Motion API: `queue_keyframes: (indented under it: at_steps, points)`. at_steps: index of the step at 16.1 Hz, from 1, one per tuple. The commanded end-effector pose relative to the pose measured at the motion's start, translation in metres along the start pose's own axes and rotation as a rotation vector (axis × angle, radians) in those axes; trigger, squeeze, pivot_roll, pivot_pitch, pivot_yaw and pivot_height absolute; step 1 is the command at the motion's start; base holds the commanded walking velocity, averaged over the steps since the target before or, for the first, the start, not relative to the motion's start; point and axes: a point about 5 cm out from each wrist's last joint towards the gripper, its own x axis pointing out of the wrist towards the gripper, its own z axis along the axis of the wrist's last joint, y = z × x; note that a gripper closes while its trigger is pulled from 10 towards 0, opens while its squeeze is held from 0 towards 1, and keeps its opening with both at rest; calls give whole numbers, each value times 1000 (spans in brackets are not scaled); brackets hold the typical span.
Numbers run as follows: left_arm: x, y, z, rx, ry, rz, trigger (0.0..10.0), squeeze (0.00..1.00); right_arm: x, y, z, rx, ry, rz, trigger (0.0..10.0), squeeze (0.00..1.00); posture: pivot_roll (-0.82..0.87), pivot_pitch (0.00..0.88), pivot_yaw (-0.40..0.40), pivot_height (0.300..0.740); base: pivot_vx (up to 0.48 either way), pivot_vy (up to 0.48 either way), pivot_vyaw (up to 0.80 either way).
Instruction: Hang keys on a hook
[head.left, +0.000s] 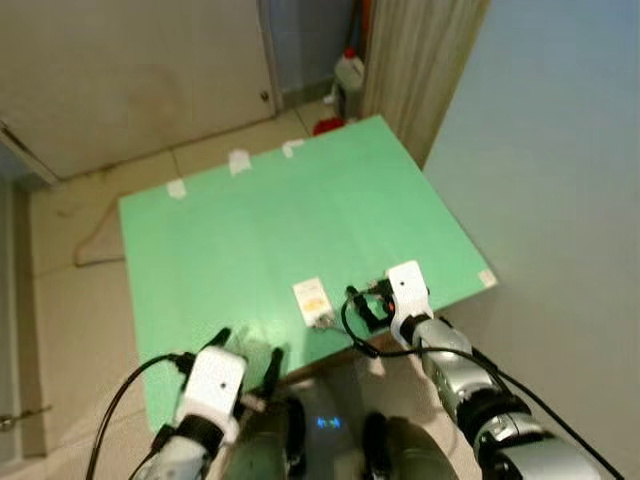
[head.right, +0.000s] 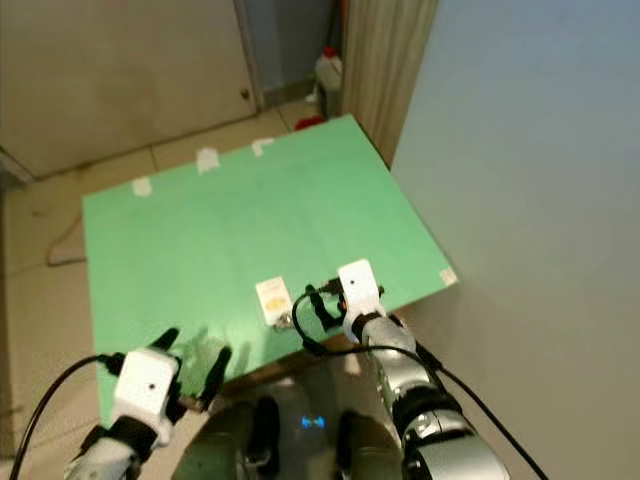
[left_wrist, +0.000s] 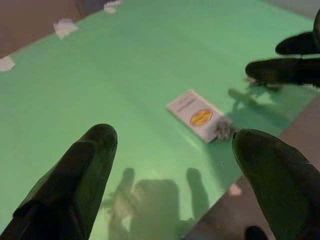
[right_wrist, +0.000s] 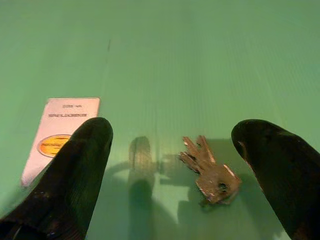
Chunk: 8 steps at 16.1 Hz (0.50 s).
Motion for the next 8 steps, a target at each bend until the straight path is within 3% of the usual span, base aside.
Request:
queue_keyframes:
  at_steps: [1,4,8]
  points:
    - [-3,-5,-2,-10,5,4,10000,0,-3,1,-8,-11,19,2,10000,0,113,325,20,722,0,0,0]
    - [-6,-23,5,-116,-21,-25,10000,0,-9,-4,-16,-11,21,-51,10000,0,104,338,22,722,0,0,0]
    - [-8,-29,-1,-115,5,-28,10000,0,-14,-2,-27,25,57,-63,10000,0,95,338,19,722,0,0,0]
